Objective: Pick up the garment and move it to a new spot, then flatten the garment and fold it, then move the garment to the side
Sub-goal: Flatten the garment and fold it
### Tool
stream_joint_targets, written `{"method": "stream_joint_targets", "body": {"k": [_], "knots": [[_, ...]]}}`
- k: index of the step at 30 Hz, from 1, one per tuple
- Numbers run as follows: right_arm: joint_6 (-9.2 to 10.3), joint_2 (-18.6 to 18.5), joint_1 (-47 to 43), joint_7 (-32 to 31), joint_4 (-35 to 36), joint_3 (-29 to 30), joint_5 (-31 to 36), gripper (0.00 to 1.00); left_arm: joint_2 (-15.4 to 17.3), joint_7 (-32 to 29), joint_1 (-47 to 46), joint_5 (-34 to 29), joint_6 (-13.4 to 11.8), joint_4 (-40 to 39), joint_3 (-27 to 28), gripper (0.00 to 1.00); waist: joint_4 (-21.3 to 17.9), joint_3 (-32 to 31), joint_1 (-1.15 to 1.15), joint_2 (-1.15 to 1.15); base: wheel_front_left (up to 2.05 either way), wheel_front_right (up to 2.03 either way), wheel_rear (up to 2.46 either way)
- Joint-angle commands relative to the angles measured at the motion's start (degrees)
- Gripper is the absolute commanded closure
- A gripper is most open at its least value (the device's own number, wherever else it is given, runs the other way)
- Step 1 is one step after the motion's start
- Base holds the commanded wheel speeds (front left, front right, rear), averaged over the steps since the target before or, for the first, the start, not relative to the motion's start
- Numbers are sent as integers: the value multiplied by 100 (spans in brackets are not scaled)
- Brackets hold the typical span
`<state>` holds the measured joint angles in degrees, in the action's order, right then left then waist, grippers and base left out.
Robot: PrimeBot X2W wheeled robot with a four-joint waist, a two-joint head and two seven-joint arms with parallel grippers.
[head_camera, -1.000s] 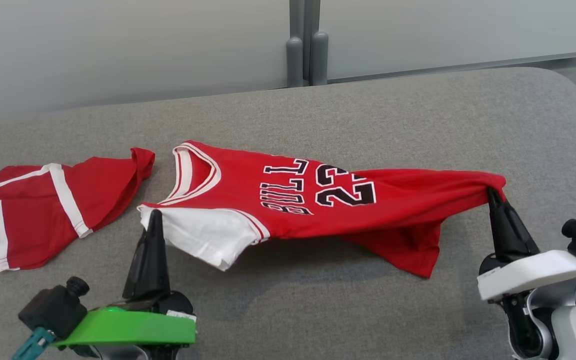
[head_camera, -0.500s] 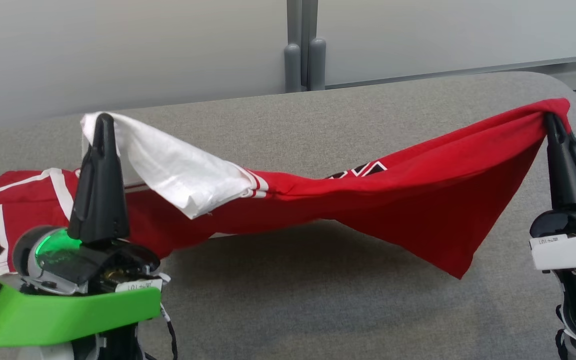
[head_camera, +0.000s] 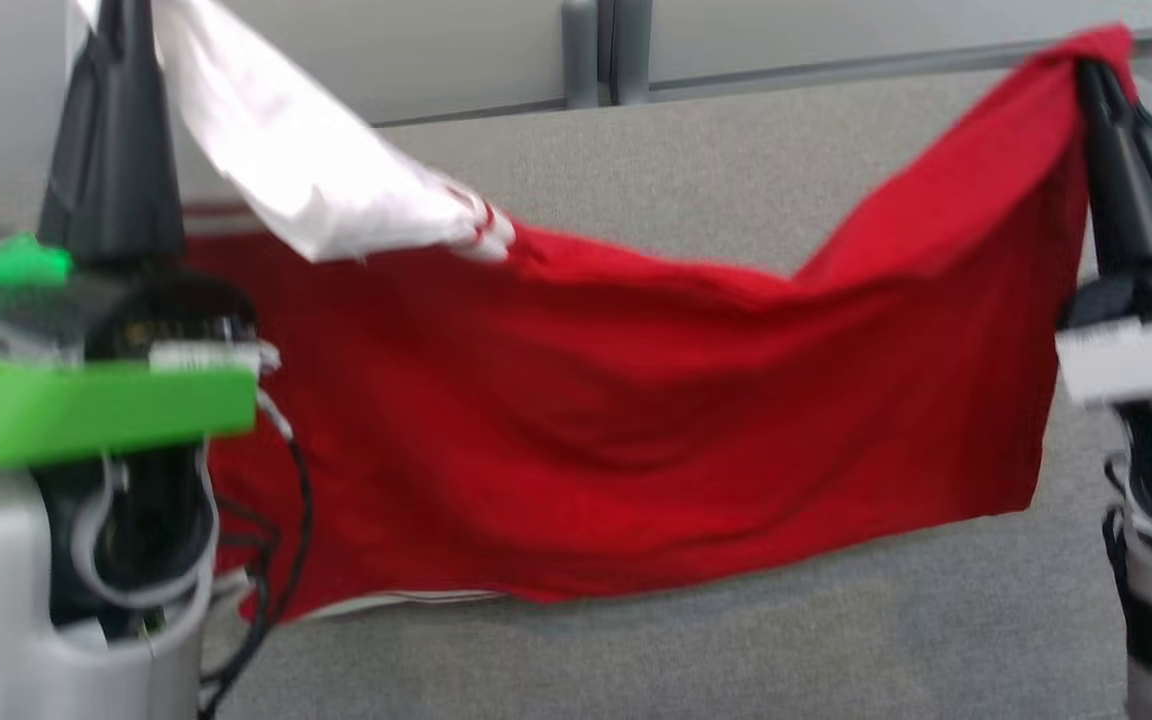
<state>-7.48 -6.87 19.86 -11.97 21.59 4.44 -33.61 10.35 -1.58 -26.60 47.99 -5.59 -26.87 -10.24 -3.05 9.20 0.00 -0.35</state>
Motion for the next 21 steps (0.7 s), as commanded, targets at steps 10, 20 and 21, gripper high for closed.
{"method": "stream_joint_targets", "body": {"k": [10,20,21], "knots": [[-2,-294,4067,217,-3049,-504,568,100,96,247,-3388,-247,136,2897,375,100,80,1169,0,35,0,0,0],[-2,-392,5643,1347,-5039,-512,1160,100,-159,951,-4671,-305,690,4290,272,100,369,1421,0,35,0,0,0],[-2,-410,5572,1409,-5187,-560,1141,100,-181,971,-4539,-297,753,4348,224,100,392,1465,0,35,0,0,0]]}}
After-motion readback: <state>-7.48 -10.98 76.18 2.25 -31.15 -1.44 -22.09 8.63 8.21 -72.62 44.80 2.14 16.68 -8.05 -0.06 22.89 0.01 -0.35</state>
